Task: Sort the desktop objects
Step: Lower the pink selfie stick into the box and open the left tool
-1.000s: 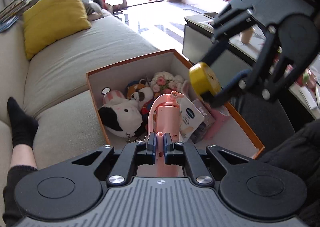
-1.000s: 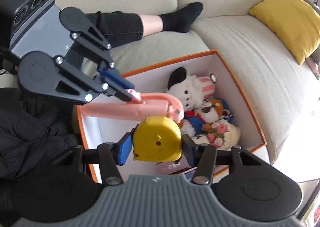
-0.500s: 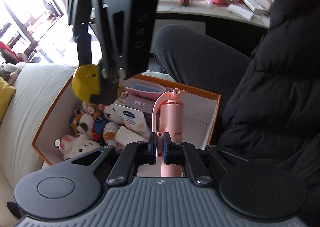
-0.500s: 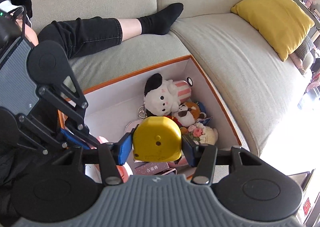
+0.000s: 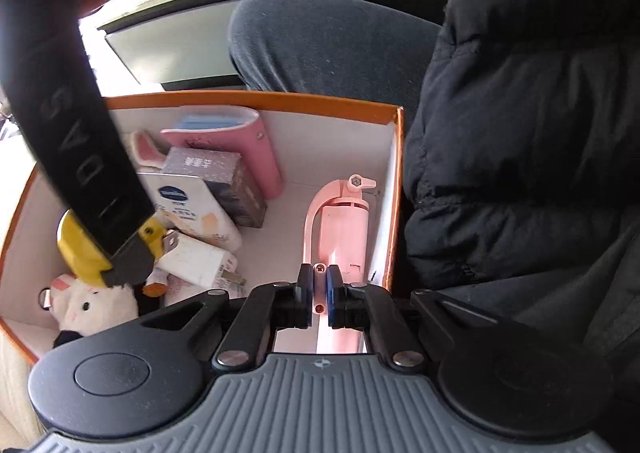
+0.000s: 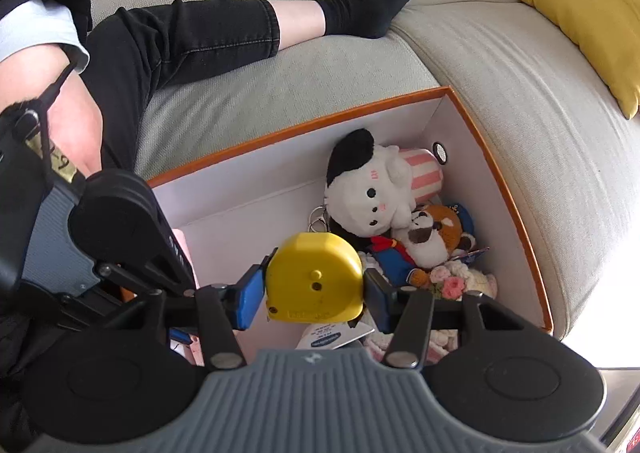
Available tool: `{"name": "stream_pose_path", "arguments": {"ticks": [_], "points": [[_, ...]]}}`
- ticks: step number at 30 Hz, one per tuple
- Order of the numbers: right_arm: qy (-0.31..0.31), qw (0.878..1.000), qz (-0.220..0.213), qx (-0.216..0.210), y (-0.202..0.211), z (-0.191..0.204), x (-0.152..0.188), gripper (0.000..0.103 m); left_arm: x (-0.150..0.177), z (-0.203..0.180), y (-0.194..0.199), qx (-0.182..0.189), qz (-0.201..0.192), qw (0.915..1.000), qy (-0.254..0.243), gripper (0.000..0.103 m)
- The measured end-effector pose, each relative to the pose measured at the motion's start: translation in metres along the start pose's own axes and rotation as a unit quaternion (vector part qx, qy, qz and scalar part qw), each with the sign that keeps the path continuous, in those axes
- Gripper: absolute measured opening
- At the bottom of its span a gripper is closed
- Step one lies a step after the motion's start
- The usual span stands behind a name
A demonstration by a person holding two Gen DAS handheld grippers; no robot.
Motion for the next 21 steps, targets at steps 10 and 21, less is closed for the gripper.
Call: {"name": "stream_pose_path", "arguments": {"ticks": [10, 21], "points": [[-0.001, 1.000, 0.014, -0.020, -0.019, -0.006, -0.003, 0.056, -0.005, -0.002, -0.011, 0.052, -0.008, 0.9981, 0.033, 0.009], [0.000, 0.999, 0.031, -0.012, -0.028, -0.010, -0.002, 0.056, -0.001, 0.017, -0.016, 0.091, 0.005, 0.9905, 0.103, 0.010]]}}
Point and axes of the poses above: each gripper's, at about its wrist camera, not at the fingertips, and y roughly against the way its jaws point, z to its left, x to its underside, the point moved 9 cm from there along -y, roughly the way its jaws point, and after that the axes turned 15 degrees about -x, right-handed, at the moved point
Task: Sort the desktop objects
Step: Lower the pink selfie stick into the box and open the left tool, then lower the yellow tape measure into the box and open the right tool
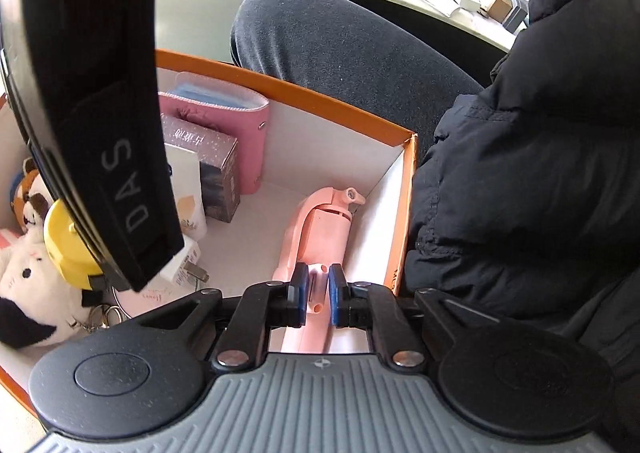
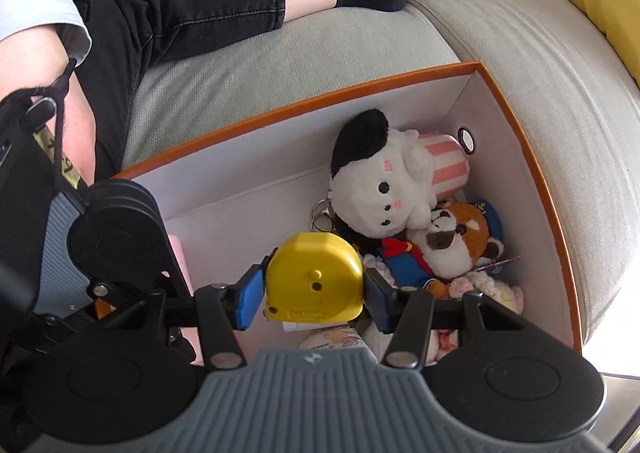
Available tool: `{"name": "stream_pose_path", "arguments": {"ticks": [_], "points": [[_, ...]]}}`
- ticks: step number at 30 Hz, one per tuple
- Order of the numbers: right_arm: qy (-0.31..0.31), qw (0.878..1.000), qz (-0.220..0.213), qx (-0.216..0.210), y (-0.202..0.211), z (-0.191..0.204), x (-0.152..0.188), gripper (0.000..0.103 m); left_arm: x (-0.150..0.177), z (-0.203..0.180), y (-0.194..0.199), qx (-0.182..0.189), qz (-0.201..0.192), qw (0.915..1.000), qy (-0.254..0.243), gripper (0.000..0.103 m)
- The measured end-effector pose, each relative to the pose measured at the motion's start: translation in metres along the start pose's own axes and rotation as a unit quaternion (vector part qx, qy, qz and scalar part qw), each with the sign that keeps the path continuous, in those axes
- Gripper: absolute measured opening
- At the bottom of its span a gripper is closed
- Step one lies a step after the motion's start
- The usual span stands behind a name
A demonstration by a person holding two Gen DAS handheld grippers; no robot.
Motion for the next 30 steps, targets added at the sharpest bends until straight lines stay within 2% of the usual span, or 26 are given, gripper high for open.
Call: {"name": "stream_pose_path", "arguments": {"ticks": [15, 17, 30], "points": [[-0.002, 1.000, 0.009, 0.013, 0.001, 0.002, 0.005, 0.056, 0.001, 0.003, 0.006, -0.008, 0.009, 0.9982, 0.058, 0.011], [-0.001, 1.000, 0.010, 0.015, 0.001, 0.003, 0.004, 0.056, 0.002, 0.004, 0.009, -0.012, 0.006, 0.9980, 0.062, 0.015], [0.019, 0.999, 0.022, 0.013, -0.011, 0.001, -0.005, 0.056, 0.016, 0.025, 0.052, -0.074, -0.026, 0.9914, 0.105, 0.016]]}}
Point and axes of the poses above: each gripper's, at about its wrist camera, not at the fingertips, and y roughly against the way its jaws point, z to its left, x to its underside, the point moved 9 cm from there along -y, roughly the way its jaws point, and after that the axes turned 15 degrees about -x, right-handed, at the moved point
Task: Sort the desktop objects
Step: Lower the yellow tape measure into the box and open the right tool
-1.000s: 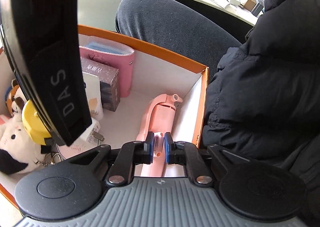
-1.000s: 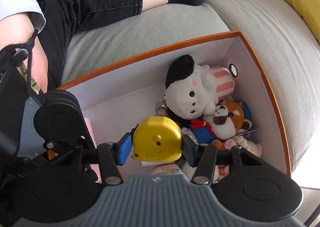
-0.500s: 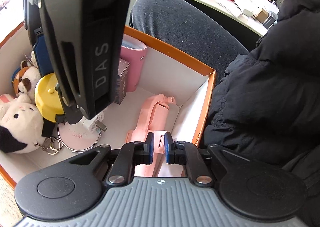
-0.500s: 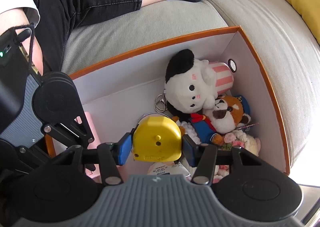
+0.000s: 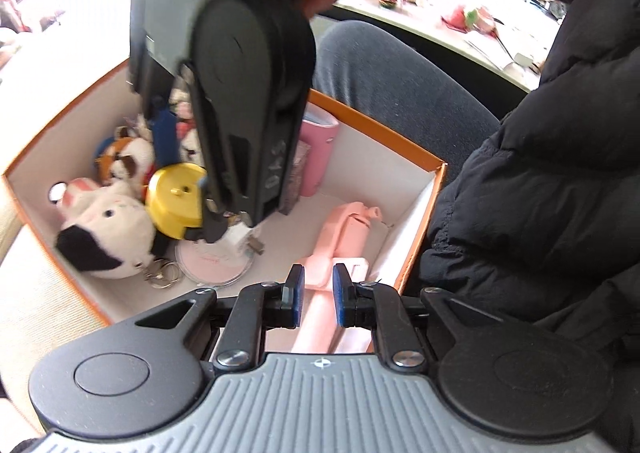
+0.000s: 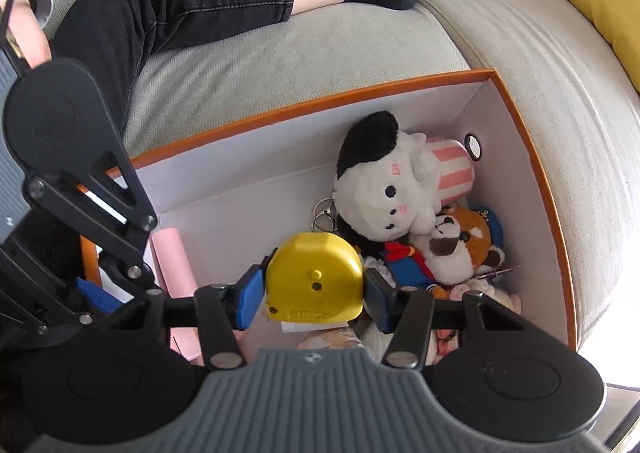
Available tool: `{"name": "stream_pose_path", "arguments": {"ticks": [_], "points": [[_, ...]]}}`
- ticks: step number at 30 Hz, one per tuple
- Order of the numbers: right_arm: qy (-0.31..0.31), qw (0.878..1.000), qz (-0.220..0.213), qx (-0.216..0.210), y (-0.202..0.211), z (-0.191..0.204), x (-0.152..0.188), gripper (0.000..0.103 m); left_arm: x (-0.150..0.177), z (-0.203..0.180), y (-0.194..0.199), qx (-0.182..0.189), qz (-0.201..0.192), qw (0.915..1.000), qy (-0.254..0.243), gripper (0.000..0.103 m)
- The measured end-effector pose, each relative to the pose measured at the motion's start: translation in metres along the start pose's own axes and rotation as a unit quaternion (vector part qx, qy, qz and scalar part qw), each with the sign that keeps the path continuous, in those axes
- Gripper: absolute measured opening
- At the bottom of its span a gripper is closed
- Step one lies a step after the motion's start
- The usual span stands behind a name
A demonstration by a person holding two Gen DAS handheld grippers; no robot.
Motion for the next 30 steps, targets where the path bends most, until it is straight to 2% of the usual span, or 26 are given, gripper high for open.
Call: {"name": "stream_pose_path", "arguments": {"ticks": [9, 16, 23, 30], "points": [[0.027, 0.999, 0.022, -0.016, -0.035, 0.002, -0.011, 0.056, 0.010, 0.021, 0.012, -0.035, -0.023, 0.9974, 0.058, 0.016], [0.053, 0.997, 0.058, -0.005, -0.060, -0.001, -0.012, 0.056, 0.015, 0.031, 0.016, -0.050, -0.038, 0.9930, 0.100, 0.016], [0.077, 0.995, 0.066, 0.006, -0.065, 0.002, -0.011, 0.056, 0.018, 0.039, 0.023, -0.065, -0.053, 0.9867, 0.139, 0.016], [0.085, 0.994, 0.064, 0.017, -0.057, 0.003, -0.011, 0.056, 0.021, 0.040, 0.029, -0.073, -0.061, 0.9830, 0.157, 0.016]]}}
Point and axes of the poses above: each gripper's, at about its wrist camera, not at the fingertips, and y roughly against the way its jaws point, z to its left, x to its underside, the point moved 9 cm from there along -y, roughly the way its jaws point, and after that the axes turned 15 degrees about -x, right-handed, at the moved point
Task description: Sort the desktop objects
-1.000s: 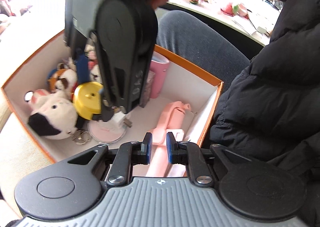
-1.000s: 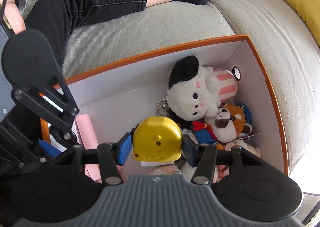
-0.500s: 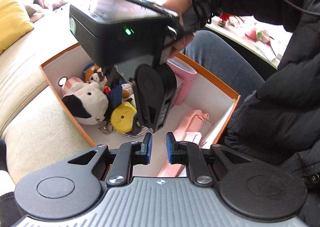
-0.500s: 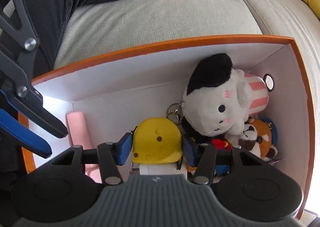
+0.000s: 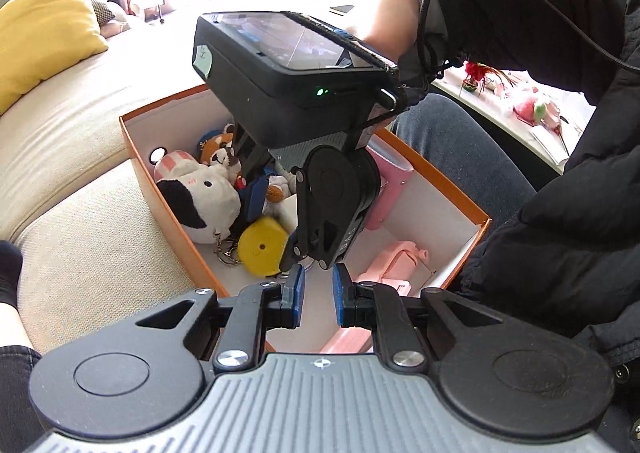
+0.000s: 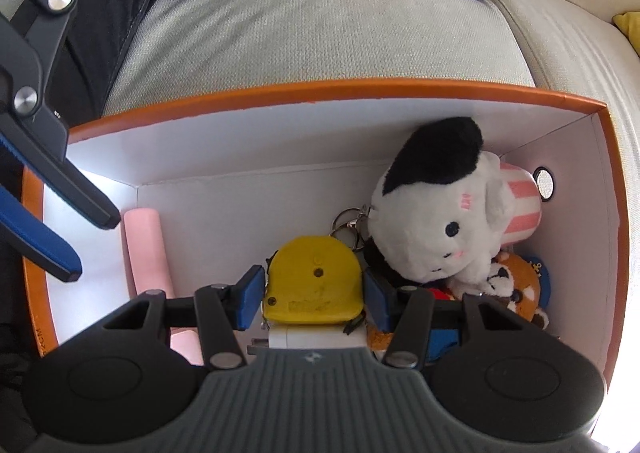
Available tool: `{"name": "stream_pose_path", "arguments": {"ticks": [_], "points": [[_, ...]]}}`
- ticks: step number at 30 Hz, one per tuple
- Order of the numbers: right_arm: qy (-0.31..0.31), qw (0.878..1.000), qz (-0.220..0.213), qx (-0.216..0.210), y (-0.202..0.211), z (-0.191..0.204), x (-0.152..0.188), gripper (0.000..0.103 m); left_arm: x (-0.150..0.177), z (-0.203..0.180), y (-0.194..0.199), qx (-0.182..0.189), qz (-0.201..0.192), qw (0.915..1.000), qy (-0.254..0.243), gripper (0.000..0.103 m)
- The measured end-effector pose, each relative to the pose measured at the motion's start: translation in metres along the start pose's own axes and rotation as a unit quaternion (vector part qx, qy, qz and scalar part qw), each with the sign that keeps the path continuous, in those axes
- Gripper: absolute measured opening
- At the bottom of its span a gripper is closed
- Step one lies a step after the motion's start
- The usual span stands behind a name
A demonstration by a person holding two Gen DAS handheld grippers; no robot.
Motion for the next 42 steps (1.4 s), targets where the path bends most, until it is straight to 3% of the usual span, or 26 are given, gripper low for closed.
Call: {"name": "stream_pose_path", "arguments": {"ticks": [6, 13, 24, 29, 34, 39, 42], "points": [[0.014, 1.000, 0.008, 0.011, 0.001, -0.001, -0.001, 0.056, -0.001, 0.002, 0.003, -0.004, -0.008, 0.9999, 0.013, 0.016], [0.044, 0.999, -0.016, 0.007, -0.001, 0.011, -0.012, 0.059, -0.001, 0.007, 0.007, -0.018, -0.014, 0.9989, 0.041, 0.016], [0.046, 0.999, 0.017, 0.023, -0.010, 0.008, 0.006, 0.055, 0.002, 0.013, 0.020, -0.040, -0.037, 0.9950, 0.084, 0.016], [0.022, 0.999, -0.019, 0.016, 0.007, 0.018, 0.007, 0.057, -0.001, 0.011, 0.030, -0.051, -0.057, 0.9924, 0.096, 0.017], [-0.004, 0.996, -0.070, 0.057, 0.038, 0.034, 0.017, 0.066, -0.005, 0.014, 0.050, -0.074, -0.091, 0.9858, 0.120, 0.027], [-0.069, 0.980, -0.172, 0.079, 0.079, 0.055, 0.027, 0.073, -0.011, 0.020, 0.065, -0.111, -0.126, 0.9739, 0.153, 0.035], [-0.119, 0.962, -0.231, 0.086, 0.099, 0.067, 0.035, 0.074, -0.015, 0.023, 0.073, -0.140, -0.147, 0.9650, 0.166, 0.040]]}}
Point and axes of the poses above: each gripper's, at about its wrist camera, not at the fingertips, and y roughly against the way its jaws point, z to its left, x to its underside, the point moved 9 cm from there along -y, roughly the way its jaws point, and after that the axes turned 15 degrees about -x, right-handed, at the moved point
